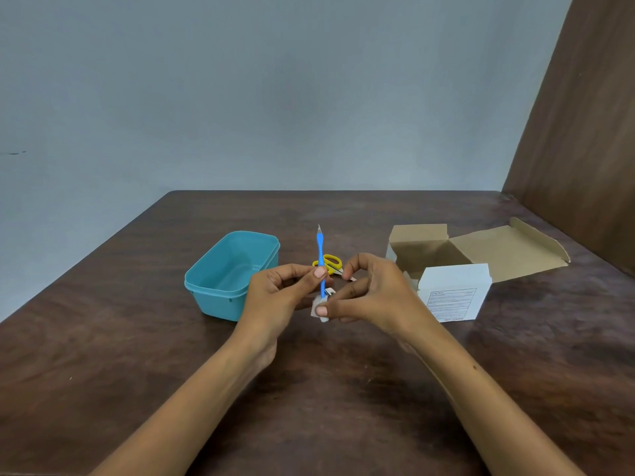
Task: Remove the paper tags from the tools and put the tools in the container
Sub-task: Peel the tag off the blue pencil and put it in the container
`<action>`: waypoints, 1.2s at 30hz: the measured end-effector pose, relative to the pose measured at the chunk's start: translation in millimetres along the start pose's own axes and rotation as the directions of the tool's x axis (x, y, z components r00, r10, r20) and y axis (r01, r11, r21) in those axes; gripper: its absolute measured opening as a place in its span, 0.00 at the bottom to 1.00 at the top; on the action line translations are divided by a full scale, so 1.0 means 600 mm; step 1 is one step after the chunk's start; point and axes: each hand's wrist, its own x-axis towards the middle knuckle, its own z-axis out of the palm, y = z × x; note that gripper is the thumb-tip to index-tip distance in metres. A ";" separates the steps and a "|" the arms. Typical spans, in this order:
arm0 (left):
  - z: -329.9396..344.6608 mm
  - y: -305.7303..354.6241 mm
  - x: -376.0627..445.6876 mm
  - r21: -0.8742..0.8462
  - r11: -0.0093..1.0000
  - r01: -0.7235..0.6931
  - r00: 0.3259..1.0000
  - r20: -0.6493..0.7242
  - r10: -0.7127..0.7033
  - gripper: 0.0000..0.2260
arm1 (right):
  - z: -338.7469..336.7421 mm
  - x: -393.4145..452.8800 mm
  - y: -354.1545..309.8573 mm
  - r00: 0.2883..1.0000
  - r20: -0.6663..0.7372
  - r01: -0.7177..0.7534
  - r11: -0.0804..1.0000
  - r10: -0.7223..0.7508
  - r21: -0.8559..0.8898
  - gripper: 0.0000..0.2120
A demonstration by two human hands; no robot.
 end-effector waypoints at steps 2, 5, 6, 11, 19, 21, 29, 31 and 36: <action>0.002 0.001 -0.001 -0.007 1.000 0.010 1.000 -0.005 -0.010 0.07 | -0.002 0.001 0.000 1.000 0.012 -0.009 1.000 0.009 0.012 0.21; 0.003 0.000 -0.002 -0.001 1.000 0.026 1.000 0.006 -0.026 0.08 | -0.004 -0.001 -0.002 1.000 0.006 -0.003 1.000 0.004 -0.012 0.22; 0.005 0.000 -0.003 -0.003 1.000 0.025 1.000 0.015 -0.025 0.08 | -0.004 -0.001 -0.001 1.000 -0.024 0.013 1.000 -0.013 -0.024 0.22; 0.008 0.001 -0.005 -0.027 1.000 0.008 1.000 0.013 -0.007 0.07 | -0.001 0.001 0.004 0.993 -0.103 0.058 0.998 -0.059 -0.014 0.23; 0.000 0.006 0.000 -0.087 0.996 0.027 0.999 -0.031 -0.029 0.07 | 0.008 -0.003 0.000 0.996 -0.057 0.057 0.995 -0.061 -0.082 0.23; 0.000 0.006 -0.001 -0.080 0.996 0.026 0.999 -0.019 -0.027 0.08 | 0.008 0.000 0.003 0.992 -0.100 0.065 0.996 -0.070 -0.057 0.24; 0.004 0.003 -0.004 -0.051 0.999 -0.012 0.999 -0.033 0.011 0.06 | 0.013 -0.001 0.005 0.982 -0.166 0.091 0.996 -0.087 0.017 0.22; 0.003 0.002 -0.004 -0.042 0.999 -0.011 0.999 -0.043 0.009 0.06 | 0.015 -0.004 0.000 0.991 -0.112 0.067 0.997 -0.069 -0.026 0.21; 0.004 0.001 -0.003 -0.021 1.000 -0.001 0.998 -0.061 -0.001 0.07 | 0.012 -0.003 0.000 0.995 -0.094 0.038 0.998 -0.042 -0.047 0.21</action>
